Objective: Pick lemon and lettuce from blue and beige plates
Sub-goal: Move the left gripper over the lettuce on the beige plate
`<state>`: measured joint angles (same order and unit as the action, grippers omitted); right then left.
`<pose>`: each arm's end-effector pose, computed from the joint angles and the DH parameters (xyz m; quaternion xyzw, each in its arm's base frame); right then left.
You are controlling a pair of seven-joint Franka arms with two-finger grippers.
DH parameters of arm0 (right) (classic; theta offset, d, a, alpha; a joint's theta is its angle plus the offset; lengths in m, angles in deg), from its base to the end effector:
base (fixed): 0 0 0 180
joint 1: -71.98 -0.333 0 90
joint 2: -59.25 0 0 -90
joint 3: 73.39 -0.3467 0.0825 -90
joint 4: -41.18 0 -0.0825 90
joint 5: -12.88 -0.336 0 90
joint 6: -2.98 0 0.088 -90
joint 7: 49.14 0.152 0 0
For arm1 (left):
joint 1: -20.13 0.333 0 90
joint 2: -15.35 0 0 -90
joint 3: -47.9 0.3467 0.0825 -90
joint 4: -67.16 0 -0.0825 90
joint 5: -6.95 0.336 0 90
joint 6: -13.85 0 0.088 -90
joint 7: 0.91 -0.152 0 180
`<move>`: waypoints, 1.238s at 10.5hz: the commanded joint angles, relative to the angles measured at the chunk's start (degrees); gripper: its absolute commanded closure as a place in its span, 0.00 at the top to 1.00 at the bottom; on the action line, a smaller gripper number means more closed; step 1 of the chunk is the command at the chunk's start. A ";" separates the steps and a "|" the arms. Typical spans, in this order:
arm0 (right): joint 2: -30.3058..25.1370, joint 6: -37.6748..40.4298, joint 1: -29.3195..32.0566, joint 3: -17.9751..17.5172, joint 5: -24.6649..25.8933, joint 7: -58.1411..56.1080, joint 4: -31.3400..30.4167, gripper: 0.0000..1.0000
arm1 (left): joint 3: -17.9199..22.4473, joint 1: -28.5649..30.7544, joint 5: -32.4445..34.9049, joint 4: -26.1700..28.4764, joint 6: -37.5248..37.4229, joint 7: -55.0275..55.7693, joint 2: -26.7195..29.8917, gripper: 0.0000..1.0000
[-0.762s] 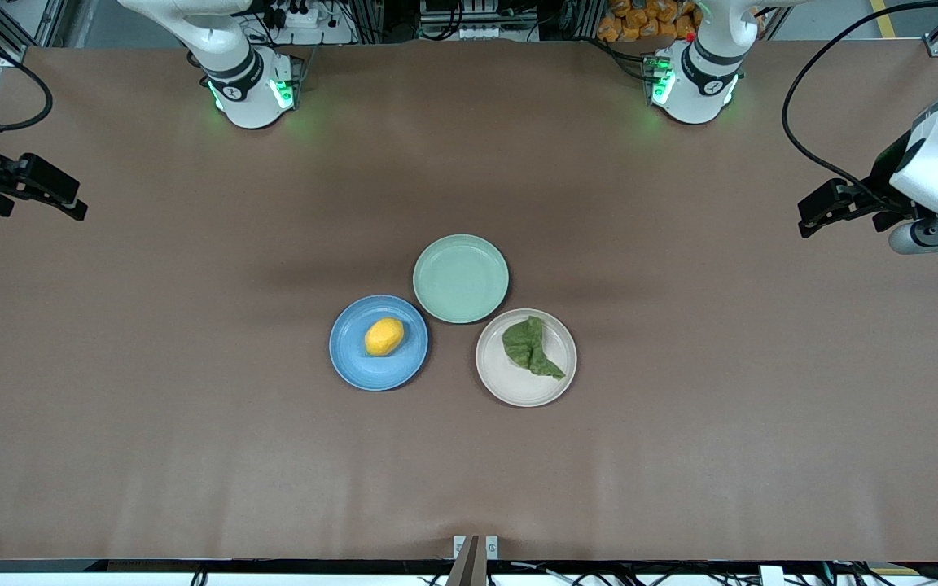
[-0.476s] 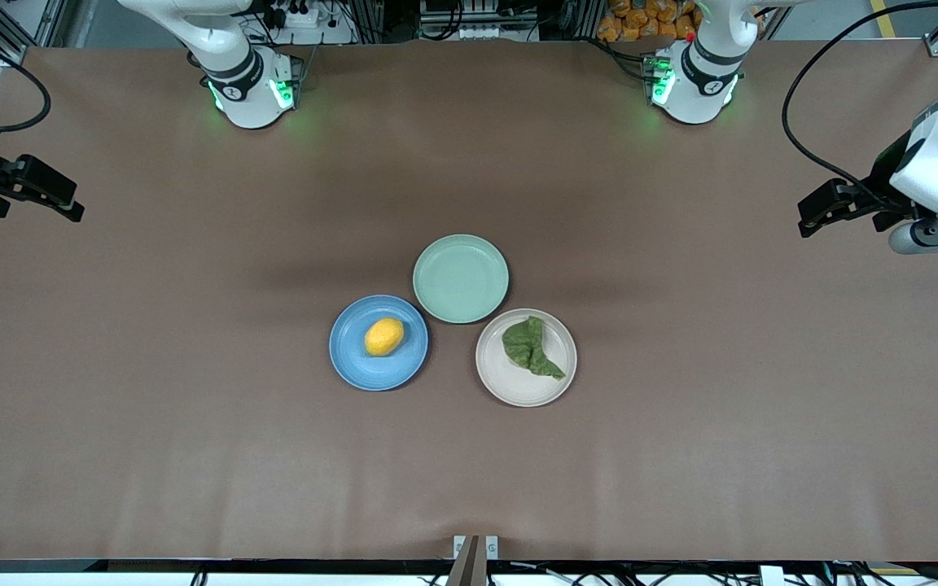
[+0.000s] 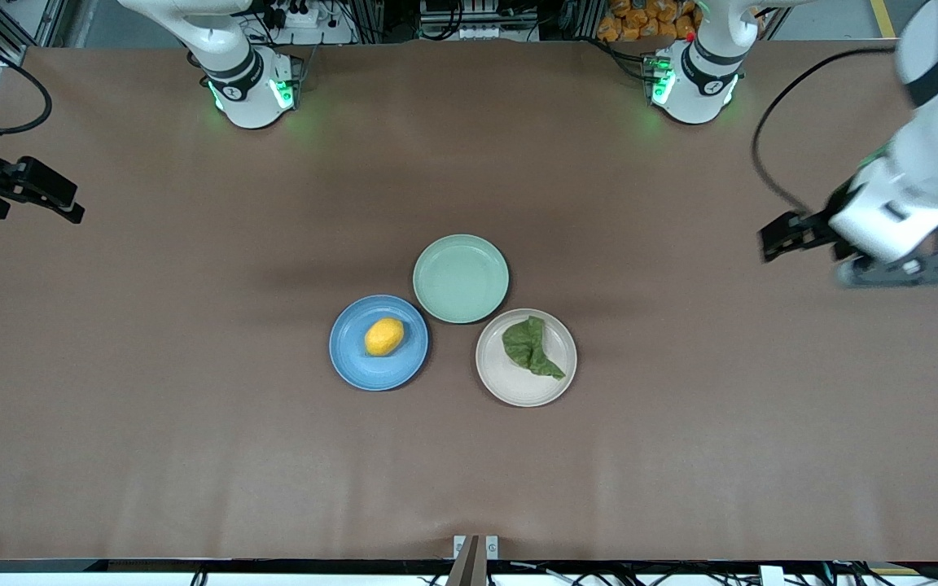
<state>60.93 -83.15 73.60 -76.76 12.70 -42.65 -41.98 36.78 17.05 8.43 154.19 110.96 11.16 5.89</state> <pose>0.5110 0.0156 0.6396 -0.9991 0.0412 -0.0111 0.0032 0.5560 -0.1282 0.5559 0.9998 -0.0187 0.0061 0.0045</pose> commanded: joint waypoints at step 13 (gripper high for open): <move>17.21 -7.56 -6.53 -0.50 -0.08 4.74 0.98 1.00 | 3.11 -28.01 7.92 -1.08 33.31 15.61 -31.76 1.00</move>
<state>76.54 -90.05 67.52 -77.12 13.08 -40.70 -42.35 37.52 -8.11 14.62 154.34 143.65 23.76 -24.65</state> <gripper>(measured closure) 0.000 0.000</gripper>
